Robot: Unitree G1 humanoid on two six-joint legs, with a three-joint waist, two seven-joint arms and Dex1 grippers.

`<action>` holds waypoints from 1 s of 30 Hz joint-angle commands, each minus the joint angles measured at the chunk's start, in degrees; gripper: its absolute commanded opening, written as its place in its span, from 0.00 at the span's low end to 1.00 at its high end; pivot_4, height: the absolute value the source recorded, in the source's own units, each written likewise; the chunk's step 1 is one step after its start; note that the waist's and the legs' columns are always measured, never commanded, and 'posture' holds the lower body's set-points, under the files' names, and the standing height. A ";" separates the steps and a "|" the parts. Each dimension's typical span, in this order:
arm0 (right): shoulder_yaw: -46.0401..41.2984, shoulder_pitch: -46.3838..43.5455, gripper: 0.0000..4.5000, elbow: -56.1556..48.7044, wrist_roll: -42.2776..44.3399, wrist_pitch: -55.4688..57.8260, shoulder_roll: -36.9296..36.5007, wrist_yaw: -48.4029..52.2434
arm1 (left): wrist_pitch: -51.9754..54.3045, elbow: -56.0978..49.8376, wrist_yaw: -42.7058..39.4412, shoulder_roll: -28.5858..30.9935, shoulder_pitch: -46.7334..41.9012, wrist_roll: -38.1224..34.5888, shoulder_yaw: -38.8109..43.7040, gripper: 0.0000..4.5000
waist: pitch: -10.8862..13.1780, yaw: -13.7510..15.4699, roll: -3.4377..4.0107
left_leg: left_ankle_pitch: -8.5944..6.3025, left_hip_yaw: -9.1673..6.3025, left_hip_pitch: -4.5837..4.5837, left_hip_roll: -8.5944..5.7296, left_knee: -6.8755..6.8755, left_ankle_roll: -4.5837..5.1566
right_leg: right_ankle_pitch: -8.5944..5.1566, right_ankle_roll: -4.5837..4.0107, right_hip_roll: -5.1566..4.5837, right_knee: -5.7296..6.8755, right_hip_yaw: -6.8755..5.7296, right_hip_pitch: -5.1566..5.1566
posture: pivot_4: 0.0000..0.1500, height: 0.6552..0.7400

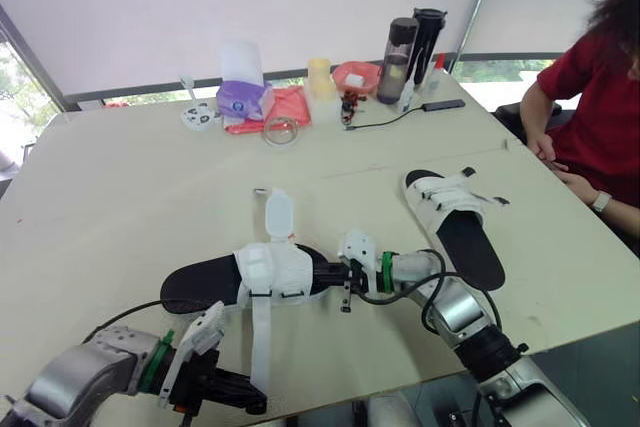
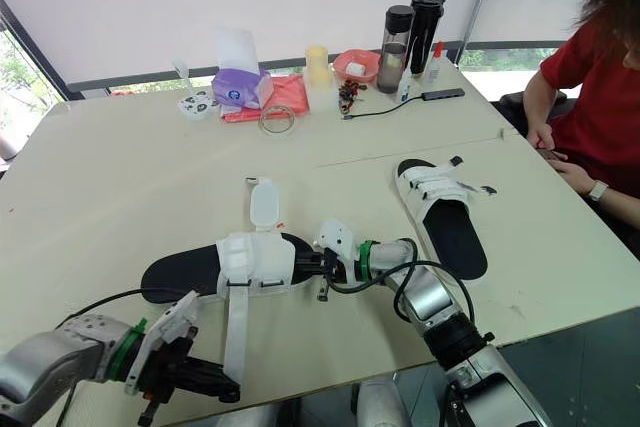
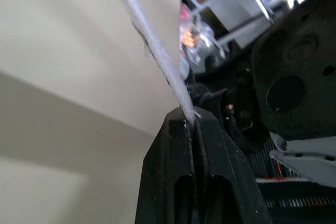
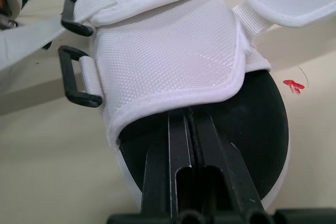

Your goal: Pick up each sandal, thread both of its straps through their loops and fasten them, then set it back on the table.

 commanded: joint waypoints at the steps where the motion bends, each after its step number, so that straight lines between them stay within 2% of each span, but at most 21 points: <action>1: 1.32 1.73 0.00 7.11 -4.85 2.78 -0.85 -2.09 | 1.29 0.32 -0.02 -0.39 -0.90 1.27 -3.12 0.01 | -0.01 -0.11 -0.02 | 0.00 0.00 0.00 0.00 0.00 0.00 | 0.00 0.00 0.00 0.00 0.00 0.00 | 1.00 1.00; 10: 1.09 1.87 0.00 7.33 -4.82 2.68 -1.09 -2.40 | 5.68 -1.81 2.56 -0.80 -3.32 0.53 -3.30 0.01 | -0.03 -0.08 -0.02 | 0.00 0.00 0.05 0.00 0.00 0.00 | 0.00 0.00 0.00 0.09 0.00 0.01 | 1.00 1.00; 12: 1.06 1.86 0.00 7.40 -4.85 2.67 -0.99 -2.53 | 6.92 -1.77 2.78 -2.05 -3.81 -2.19 -1.40 0.01 | -0.03 -0.05 -0.02 | 0.00 0.00 0.05 0.00 0.00 0.00 | 0.00 0.00 0.00 0.08 0.00 0.02 | 1.00 1.00; 23: 1.01 1.13 0.00 8.83 -5.09 1.99 -0.67 -2.71 | 22.66 -5.23 10.18 -3.63 -9.37 -28.97 19.41 0.01 | 0.00 -0.05 -0.20 | 0.01 -0.02 0.12 -0.01 0.05 0.01 | 0.01 0.01 0.02 0.15 -0.07 0.06 | 1.00 1.00; 26: 1.11 0.87 0.00 9.28 -5.13 1.73 -0.32 -2.73 | 24.29 -2.43 14.90 -5.42 -12.00 -33.29 23.00 0.01 | 0.00 0.08 -0.22 | 0.03 -0.02 0.17 -0.01 0.07 0.01 | 0.01 0.01 0.03 0.24 -0.09 0.06 | 1.00 1.00; 30: 1.66 0.61 0.00 9.67 -5.76 1.08 -0.14 -2.79 | 24.73 5.02 27.13 -12.31 -18.45 -35.73 25.21 0.01 | -0.01 0.50 -0.32 | 0.03 -0.03 0.30 -0.01 0.09 -0.01 | 0.01 0.01 0.03 0.27 -0.12 0.22 | 1.00 1.00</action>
